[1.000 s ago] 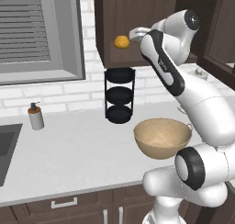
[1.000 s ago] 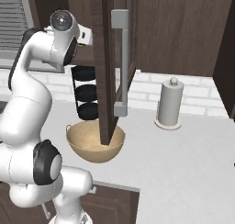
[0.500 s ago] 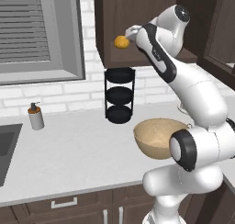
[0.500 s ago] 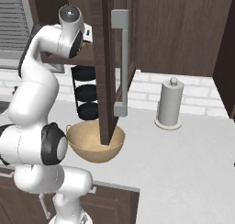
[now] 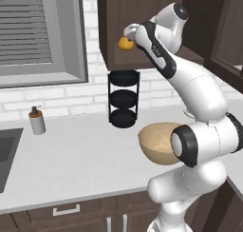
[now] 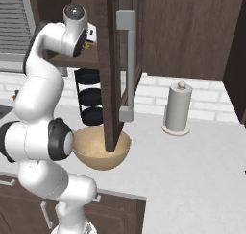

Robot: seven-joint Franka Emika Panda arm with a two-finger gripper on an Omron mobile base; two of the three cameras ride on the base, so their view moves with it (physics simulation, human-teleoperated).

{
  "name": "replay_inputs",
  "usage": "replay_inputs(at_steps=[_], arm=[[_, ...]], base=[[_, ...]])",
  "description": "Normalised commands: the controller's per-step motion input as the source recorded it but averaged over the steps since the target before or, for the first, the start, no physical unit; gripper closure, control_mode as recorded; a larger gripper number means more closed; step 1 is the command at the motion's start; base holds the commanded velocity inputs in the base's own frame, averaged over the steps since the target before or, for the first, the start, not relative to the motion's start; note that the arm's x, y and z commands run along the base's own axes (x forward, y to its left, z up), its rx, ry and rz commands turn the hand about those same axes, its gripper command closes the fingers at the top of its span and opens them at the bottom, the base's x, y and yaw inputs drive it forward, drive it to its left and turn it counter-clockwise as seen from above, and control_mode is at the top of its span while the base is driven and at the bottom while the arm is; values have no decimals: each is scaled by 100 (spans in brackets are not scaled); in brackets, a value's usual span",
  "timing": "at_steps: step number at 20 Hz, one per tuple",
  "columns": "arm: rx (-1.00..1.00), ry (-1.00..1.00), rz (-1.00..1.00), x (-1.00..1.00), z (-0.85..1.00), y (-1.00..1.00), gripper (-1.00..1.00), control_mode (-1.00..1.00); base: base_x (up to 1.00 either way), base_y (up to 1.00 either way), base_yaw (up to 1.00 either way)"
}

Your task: Open the cabinet, pick up the bread from the cabinet and place it in the basket. Then move the basket to the dining counter.

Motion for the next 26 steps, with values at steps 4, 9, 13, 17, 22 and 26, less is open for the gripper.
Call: replay_inputs(at_steps=[4, 9, 13, 17, 22, 26], arm=[[0, 0, 0, 32, -18, 7, -100, -100], [0, 5, 0, 39, -7, 0, -100, -100], [0, 7, 2, 22, 0, 1, -100, -100], [0, 8, 3, 19, 0, 11, -100, -100], [0, 5, 3, 17, 0, 6, -100, -100], [0, 1, 3, 26, -4, 2, -100, -100]], base=[[0, 0, 0], [0, 0, 0], [0, 0, 0], [0, 0, 0], [0, 0, 0], [0, 0, 0]])
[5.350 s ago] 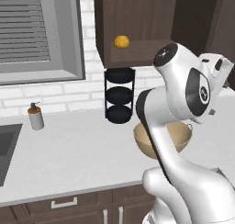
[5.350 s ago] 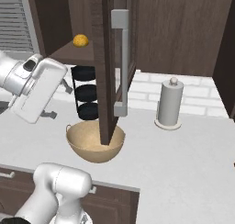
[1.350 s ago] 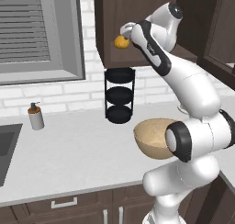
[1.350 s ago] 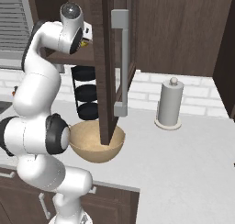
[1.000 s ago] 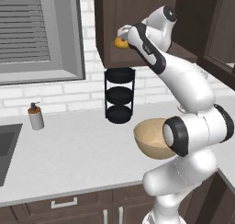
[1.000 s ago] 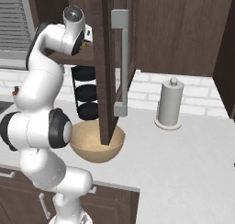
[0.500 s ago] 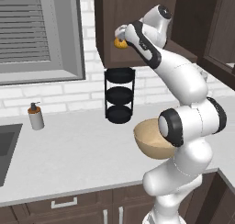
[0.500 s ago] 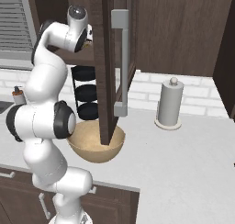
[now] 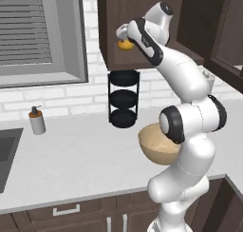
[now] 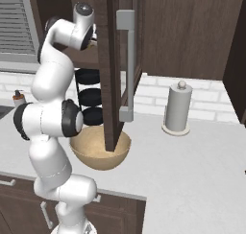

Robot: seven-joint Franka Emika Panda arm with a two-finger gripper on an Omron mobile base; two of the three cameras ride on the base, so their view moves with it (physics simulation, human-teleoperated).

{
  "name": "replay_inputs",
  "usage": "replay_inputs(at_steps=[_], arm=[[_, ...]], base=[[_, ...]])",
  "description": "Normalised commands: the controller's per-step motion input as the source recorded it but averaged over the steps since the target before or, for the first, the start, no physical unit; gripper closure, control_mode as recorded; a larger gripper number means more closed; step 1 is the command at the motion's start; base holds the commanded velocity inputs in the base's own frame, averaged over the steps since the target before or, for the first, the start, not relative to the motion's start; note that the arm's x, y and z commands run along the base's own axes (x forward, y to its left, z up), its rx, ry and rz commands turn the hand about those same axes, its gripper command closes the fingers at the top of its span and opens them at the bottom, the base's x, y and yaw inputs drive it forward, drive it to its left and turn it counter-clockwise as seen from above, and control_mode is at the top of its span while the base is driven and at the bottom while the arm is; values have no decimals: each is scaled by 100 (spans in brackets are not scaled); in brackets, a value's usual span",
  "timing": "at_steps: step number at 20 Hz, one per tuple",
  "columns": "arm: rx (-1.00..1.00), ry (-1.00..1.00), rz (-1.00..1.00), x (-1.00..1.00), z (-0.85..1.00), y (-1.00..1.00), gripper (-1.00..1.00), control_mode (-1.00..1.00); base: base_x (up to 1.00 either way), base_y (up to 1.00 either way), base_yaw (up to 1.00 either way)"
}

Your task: Open the cabinet, pick up the bread from the cabinet and place it in the basket. Then move the basket to the dining counter.

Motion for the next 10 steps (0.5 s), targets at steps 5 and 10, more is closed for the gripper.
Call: replay_inputs(at_steps=[5, 10], arm=[[0, 0, 1, 27, -6, 0, -100, -100], [0, 0, 0, 19, -16, 0, -100, -100]], base=[[0, 0, 0], [0, 0, 0]])
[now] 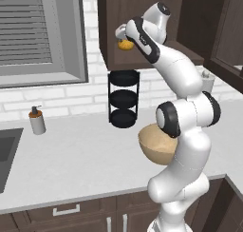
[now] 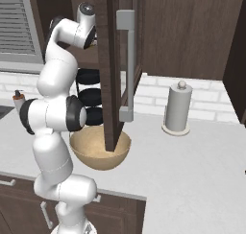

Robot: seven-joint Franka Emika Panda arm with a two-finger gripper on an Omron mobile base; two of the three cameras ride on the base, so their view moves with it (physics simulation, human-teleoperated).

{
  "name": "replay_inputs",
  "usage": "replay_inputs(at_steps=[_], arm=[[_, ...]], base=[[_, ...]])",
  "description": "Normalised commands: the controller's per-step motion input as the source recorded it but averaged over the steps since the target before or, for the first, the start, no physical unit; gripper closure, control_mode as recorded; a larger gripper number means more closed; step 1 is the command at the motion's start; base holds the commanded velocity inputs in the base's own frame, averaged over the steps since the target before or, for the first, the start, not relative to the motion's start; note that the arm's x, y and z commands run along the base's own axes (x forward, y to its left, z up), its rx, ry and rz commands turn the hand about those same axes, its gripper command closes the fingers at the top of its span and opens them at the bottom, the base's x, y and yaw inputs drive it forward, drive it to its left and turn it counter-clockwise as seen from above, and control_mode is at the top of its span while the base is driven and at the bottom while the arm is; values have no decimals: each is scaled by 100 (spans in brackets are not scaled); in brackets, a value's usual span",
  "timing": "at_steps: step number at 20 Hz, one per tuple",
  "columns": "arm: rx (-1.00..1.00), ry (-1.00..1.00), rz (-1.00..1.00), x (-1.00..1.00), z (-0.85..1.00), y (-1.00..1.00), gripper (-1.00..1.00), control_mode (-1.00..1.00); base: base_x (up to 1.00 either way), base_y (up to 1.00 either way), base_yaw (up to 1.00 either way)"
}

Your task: Open the cabinet, pick up the bread from the cabinet and place it in the basket. Then move the basket to the dining counter.

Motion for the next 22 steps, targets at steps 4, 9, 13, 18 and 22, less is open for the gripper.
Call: replay_inputs(at_steps=[4, 9, 13, 18, 22], arm=[[0, 0, 0, 0, -12, 5, -100, -100], [0, 0, 0, 0, -2, 0, -100, -100], [4, 0, 0, -4, -21, 0, 100, -100], [2, -6, 0, -20, -10, 0, 100, -100], [1, -12, 0, -27, -2, 0, 100, -100]], base=[[0, 0, 0], [0, 0, 0], [0, 0, 0], [0, 0, 0], [0, 0, 0]])
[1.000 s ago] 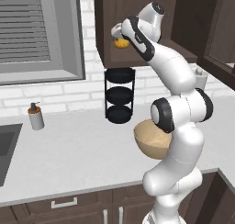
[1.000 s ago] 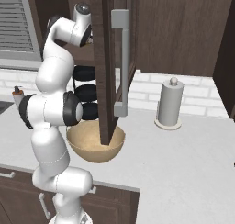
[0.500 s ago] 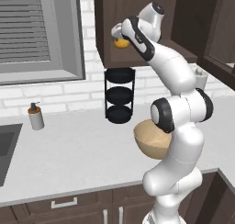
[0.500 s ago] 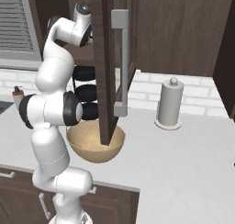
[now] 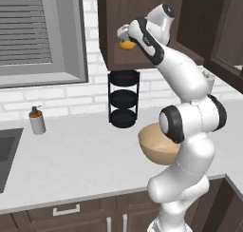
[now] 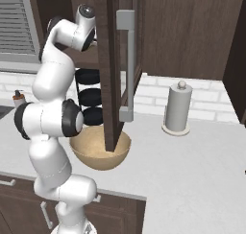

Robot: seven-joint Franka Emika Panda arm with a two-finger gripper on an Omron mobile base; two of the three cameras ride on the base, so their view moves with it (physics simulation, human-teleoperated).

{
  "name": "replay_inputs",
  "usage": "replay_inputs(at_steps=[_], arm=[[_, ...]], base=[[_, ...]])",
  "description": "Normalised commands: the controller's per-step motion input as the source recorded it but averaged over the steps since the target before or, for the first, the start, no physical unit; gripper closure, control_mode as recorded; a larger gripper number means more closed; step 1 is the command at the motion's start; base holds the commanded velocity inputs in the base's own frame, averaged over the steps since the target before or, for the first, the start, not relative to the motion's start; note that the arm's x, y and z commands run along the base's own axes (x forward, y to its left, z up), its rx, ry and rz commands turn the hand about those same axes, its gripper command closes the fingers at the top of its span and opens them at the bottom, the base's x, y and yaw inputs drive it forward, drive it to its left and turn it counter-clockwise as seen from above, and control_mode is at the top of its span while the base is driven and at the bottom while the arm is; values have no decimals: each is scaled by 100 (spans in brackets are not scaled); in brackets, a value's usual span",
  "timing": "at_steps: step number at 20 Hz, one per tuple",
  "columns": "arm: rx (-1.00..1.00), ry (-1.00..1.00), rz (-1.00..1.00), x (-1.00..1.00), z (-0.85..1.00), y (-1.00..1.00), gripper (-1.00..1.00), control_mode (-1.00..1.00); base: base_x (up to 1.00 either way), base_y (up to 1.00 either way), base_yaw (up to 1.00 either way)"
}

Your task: Open the cabinet, pick up the bread from the cabinet and place it in the basket. Then move the basket to the dining counter.

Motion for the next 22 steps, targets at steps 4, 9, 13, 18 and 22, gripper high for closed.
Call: replay_inputs(at_steps=[4, 9, 13, 18, 22], arm=[[0, -19, 0, -26, 0, 0, 100, -100], [-1, -6, -1, -34, 15, 0, 100, -100], [-3, -3, -11, -61, 32, 0, 100, -100], [0, 0, -14, -82, 26, -1, 100, -100], [-1, -2, -16, -98, 6, 0, 100, -100]], base=[[0, 0, 0], [0, 0, 0], [0, 0, 0], [0, 0, 0], [0, 0, 0]])
